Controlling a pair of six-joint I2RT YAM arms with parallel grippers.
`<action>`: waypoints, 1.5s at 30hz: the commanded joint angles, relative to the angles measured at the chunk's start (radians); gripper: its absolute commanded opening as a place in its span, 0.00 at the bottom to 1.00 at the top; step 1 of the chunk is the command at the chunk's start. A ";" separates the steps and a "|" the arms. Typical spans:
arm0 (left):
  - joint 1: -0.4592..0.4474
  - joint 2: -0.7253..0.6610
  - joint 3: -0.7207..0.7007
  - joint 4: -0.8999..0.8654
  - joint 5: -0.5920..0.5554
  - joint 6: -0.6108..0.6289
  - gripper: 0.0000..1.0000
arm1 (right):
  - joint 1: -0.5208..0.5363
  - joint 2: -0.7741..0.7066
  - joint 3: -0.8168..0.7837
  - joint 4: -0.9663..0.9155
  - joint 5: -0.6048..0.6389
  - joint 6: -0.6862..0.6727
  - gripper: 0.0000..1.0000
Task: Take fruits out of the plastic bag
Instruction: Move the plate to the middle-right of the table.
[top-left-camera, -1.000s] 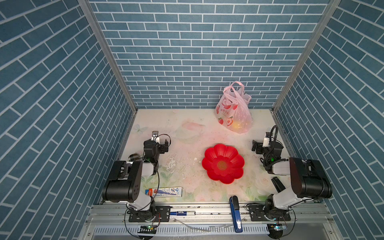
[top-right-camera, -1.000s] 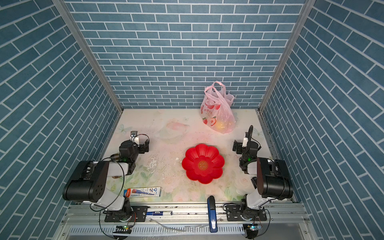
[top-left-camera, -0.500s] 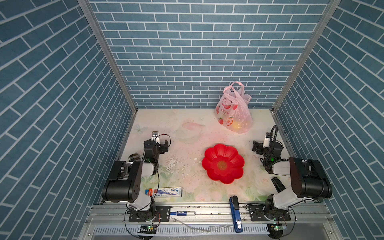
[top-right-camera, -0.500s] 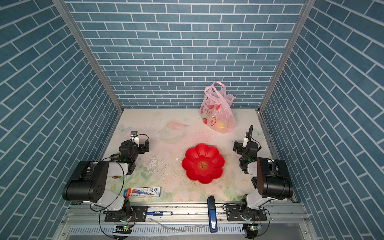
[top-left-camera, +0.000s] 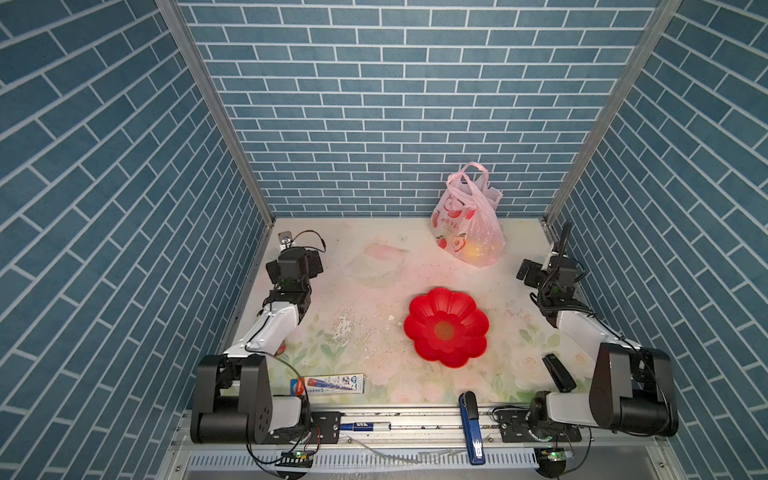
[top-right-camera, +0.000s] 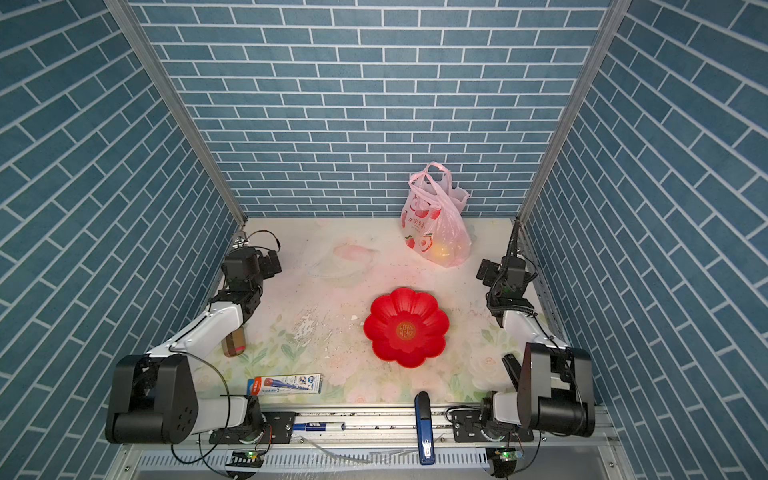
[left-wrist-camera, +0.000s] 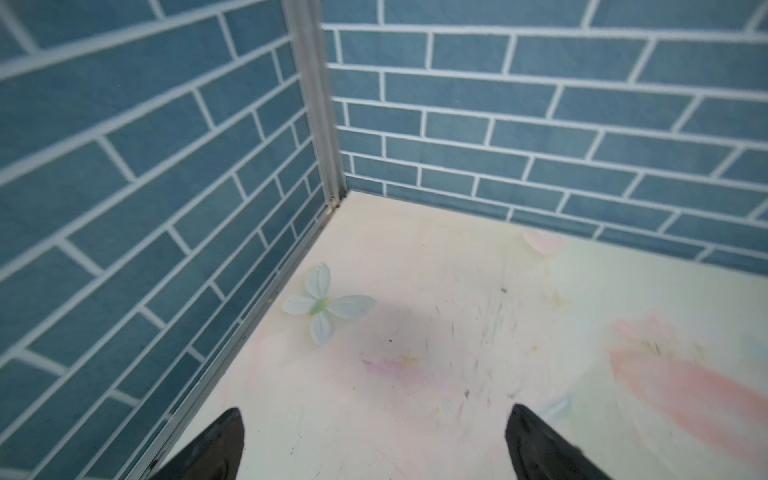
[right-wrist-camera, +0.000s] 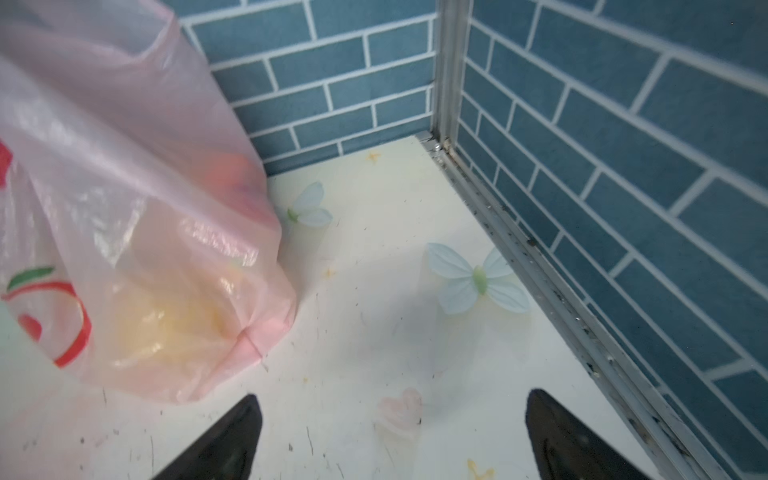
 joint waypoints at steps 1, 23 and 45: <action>0.015 0.025 0.006 -0.242 0.037 -0.120 0.99 | -0.001 -0.012 0.034 -0.274 0.026 0.171 0.99; -0.201 -0.137 0.300 -0.758 0.317 -0.218 0.99 | 0.198 -0.222 0.110 -0.807 -0.222 0.181 0.97; -0.260 -0.138 0.490 -0.925 0.427 -0.077 0.99 | 0.429 -0.305 0.140 -1.013 -0.113 0.284 0.87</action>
